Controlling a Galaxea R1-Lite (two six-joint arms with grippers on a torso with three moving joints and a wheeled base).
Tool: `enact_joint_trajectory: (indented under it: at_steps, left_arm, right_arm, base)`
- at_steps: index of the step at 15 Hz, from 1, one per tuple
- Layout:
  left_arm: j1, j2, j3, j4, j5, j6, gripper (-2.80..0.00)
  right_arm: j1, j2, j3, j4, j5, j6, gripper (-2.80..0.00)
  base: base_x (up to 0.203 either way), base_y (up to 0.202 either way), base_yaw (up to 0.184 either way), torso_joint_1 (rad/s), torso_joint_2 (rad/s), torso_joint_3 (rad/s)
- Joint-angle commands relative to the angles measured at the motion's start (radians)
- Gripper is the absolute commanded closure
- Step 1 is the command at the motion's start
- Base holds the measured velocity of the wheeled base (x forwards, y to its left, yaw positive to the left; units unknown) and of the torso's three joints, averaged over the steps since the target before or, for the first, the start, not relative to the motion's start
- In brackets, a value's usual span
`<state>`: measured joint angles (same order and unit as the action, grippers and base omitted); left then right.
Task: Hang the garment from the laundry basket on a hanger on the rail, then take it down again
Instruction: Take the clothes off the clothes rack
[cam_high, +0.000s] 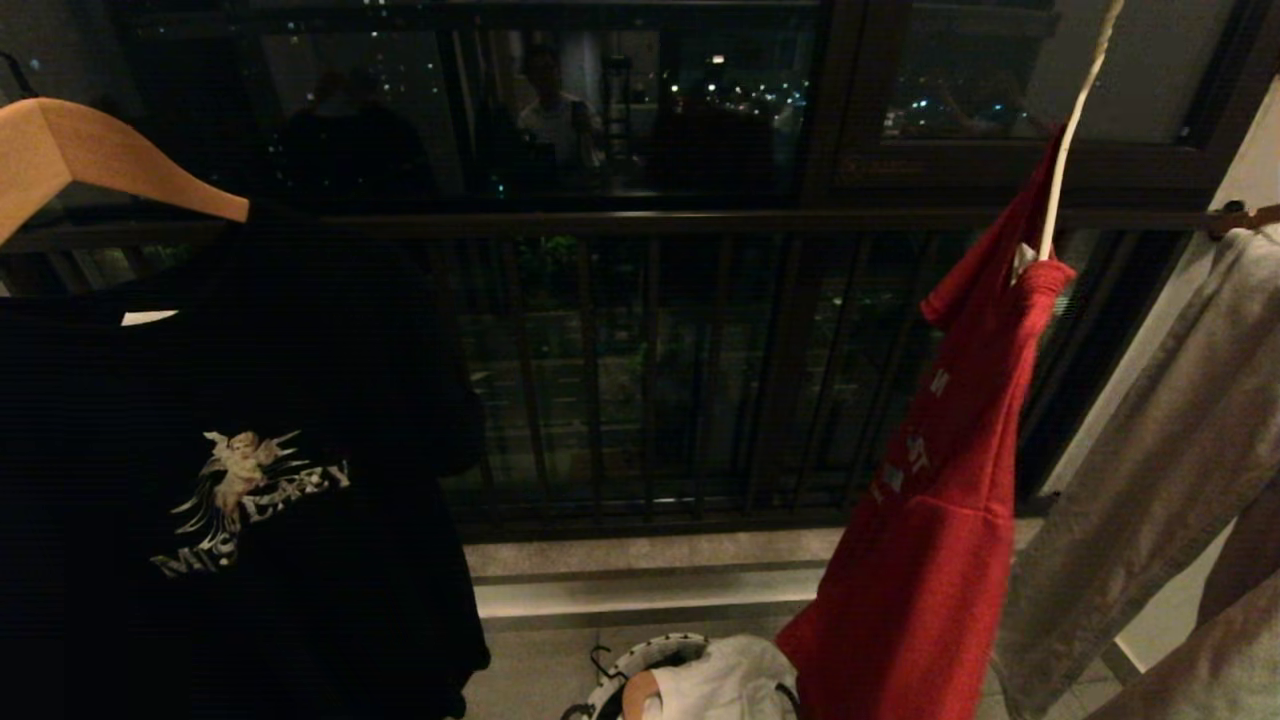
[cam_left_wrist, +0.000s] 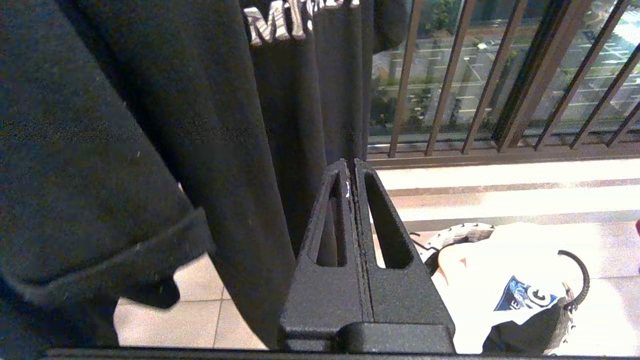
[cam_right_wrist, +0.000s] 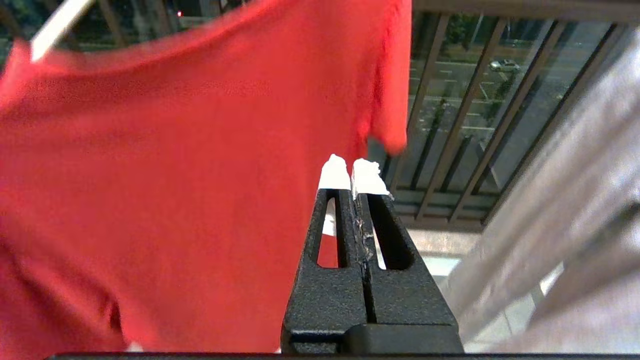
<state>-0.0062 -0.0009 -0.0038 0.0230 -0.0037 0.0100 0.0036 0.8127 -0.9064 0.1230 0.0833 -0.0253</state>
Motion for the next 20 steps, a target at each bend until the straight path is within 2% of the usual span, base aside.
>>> enact_joint_trajectory:
  at_steps: [1, 5, 10, 14, 20]
  left_arm:
    - [0.0, -0.001, -0.001, 0.0, 0.001, -0.001, 0.0]
    - [0.0, -0.001, 0.0, 0.0, 0.001, 0.0, 0.0]
    - [0.0, -0.001, 0.001, 0.0, 0.001, 0.001, 0.0]
    - [0.0, -0.001, -0.001, 0.0, 0.001, 0.001, 0.0]
    - [0.0, -0.001, 0.0, 0.0, 0.001, 0.0, 0.0]
  right_arm:
    - [0.001, 0.088, -0.07, 0.001, 0.001, -0.001, 0.0]
    - [0.021, 0.166, -0.212, 0.088, 0.003, 0.009, 0.0]
    - [0.093, 0.299, -0.435, 0.273, 0.015, 0.097, 0.0]
    - [0.14, 0.378, -0.519, 0.289, 0.063, 0.102, 0.0]
    - [0.216, 0.469, -0.661, 0.35, 0.064, 0.103, 0.0]
  base:
    - [0.0, 0.0, 0.0, 0.0, 0.0, 0.0]
    - [0.0, 0.0, 0.0, 0.0, 0.0, 0.0]
    - [0.0, 0.0, 0.0, 0.0, 0.0, 0.0]
    - [0.0, 0.0, 0.0, 0.0, 0.0, 0.0]
    - [0.0, 0.0, 0.0, 0.0, 0.0, 0.0]
